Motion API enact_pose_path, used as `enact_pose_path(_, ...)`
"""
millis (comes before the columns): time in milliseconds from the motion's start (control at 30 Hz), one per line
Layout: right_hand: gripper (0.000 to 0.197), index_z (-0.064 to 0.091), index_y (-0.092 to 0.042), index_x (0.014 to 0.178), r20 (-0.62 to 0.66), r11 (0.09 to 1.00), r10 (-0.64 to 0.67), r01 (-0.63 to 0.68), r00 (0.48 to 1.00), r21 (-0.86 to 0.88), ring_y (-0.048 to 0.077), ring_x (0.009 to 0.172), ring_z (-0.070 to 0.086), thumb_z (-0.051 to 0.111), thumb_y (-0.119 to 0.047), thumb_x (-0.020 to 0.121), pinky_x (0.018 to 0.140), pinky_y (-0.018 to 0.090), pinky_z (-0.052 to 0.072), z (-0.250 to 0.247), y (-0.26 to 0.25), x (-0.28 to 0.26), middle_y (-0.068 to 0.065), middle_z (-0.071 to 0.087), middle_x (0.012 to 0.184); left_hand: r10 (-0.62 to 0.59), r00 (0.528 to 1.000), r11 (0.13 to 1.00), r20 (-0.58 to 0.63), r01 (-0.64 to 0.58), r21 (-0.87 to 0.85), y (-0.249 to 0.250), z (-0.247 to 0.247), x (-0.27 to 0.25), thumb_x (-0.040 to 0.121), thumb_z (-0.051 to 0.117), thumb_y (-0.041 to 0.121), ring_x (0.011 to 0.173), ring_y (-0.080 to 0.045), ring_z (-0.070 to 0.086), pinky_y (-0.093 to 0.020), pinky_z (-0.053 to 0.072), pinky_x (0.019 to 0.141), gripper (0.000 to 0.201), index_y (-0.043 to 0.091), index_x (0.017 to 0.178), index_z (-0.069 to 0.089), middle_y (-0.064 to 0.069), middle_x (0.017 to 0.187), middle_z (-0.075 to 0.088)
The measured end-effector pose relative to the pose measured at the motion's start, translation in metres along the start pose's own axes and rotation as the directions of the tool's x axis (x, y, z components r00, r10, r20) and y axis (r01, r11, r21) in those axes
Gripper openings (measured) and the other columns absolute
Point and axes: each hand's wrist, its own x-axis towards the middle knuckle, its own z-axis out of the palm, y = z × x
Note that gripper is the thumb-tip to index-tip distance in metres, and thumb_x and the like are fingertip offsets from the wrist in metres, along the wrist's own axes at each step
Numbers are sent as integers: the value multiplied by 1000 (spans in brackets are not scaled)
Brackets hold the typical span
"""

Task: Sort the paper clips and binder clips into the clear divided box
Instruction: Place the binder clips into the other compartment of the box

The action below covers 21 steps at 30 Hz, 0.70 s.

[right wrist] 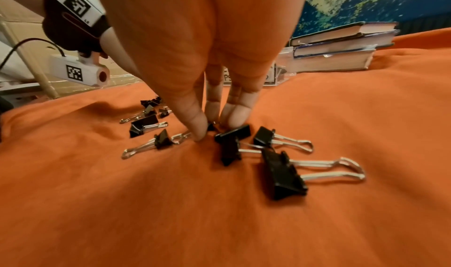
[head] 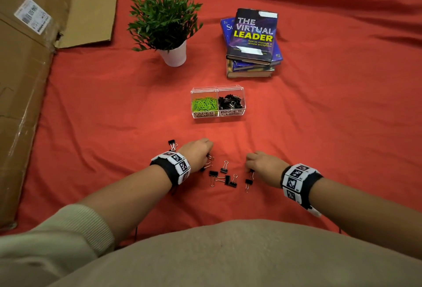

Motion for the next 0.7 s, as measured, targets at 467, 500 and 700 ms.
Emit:
enact_pose_path(467,14,59,-7,86,-223,954,198,-136,955,268,32,90,55,57,-4,73,81,38,43,-3,23,11,12,61,92,-137,950,924,-282,20,-382,20,-64,56,86,62,14,105,-21,57,-32,46,95,15,19,100,60,-5,113,59)
enact_pose_path(500,14,60,-6,86,-230,935,216,-133,949,327,30,88,57,58,-3,73,79,36,44,-5,23,12,11,62,90,-149,939,925,-311,21,-379,21,-71,63,86,62,14,106,-23,56,-31,44,94,16,17,101,60,-7,114,58)
enact_pose_path(700,8,65,-15,83,-349,673,517,-119,781,730,13,66,55,67,-9,78,67,27,46,-52,28,40,0,61,72,-191,918,947,-348,79,-313,21,-96,96,86,60,9,104,-26,55,-32,42,88,18,10,104,58,-10,114,57)
